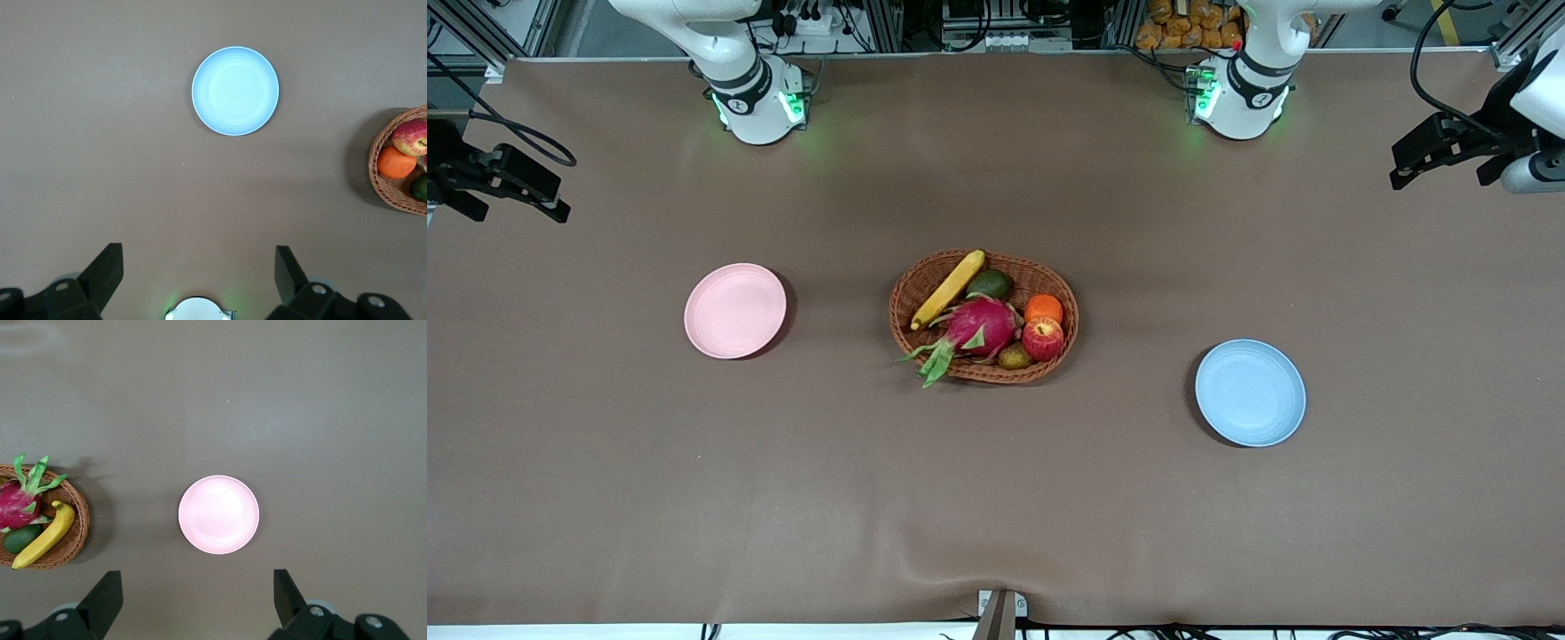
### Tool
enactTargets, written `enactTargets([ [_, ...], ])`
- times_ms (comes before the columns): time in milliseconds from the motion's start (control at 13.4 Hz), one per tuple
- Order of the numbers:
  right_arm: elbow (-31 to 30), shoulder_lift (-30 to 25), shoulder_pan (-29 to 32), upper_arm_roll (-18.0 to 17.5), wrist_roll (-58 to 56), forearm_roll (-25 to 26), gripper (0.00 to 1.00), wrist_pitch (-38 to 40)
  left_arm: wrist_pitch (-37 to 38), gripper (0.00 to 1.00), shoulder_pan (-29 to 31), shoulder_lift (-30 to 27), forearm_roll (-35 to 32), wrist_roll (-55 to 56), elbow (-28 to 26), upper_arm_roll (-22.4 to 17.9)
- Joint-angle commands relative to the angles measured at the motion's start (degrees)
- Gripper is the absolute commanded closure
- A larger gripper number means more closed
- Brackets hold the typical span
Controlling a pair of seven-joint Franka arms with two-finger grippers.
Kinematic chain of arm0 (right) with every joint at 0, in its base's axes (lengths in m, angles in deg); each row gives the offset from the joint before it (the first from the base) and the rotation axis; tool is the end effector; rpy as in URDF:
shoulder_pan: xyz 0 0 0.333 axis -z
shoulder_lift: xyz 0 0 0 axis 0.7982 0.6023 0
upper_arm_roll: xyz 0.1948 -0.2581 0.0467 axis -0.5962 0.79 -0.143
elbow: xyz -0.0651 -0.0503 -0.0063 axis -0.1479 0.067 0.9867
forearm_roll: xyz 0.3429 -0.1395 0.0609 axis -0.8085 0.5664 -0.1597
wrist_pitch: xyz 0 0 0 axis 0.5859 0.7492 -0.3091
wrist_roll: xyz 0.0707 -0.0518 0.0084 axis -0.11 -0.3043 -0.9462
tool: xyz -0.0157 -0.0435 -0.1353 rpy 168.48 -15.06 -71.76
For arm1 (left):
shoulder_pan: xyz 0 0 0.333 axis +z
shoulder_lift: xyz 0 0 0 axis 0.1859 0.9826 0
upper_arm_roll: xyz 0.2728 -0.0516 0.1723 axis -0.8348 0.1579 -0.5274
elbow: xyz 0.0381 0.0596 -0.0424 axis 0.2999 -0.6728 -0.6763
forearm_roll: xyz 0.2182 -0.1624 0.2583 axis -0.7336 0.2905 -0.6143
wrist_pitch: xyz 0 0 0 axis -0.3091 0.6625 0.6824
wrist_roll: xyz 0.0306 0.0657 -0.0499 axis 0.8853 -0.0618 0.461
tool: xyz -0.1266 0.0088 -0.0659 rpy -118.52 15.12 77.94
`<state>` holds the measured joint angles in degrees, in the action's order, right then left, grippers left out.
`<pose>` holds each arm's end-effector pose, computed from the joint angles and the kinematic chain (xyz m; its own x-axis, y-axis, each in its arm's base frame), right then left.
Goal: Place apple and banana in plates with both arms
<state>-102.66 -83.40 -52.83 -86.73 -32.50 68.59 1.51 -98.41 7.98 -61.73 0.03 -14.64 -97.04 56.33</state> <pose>0.5182 0.0135 0.6459 0.9988 -0.0434 0.0217 -0.0429 -0.9987 -0.0259 0.4937 -0.0535 0.6461 0.9987 0.0323 -0.0384 0.0314 -0.9992 -0.0240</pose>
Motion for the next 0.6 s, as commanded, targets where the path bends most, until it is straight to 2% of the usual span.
enactTargets([
  [0, 1.0, 0.3, 0.6, -0.3, -0.2, -0.1, 0.00, 0.8, 1.0, 0.00, 0.1, -0.7, 0.3, -0.8, 0.1, -0.2],
  [523, 1.0, 0.3, 0.6, -0.3, -0.2, -0.1, 0.00, 0.8, 1.0, 0.00, 0.0, -0.7, 0.6, -0.8, -0.2, -0.1],
])
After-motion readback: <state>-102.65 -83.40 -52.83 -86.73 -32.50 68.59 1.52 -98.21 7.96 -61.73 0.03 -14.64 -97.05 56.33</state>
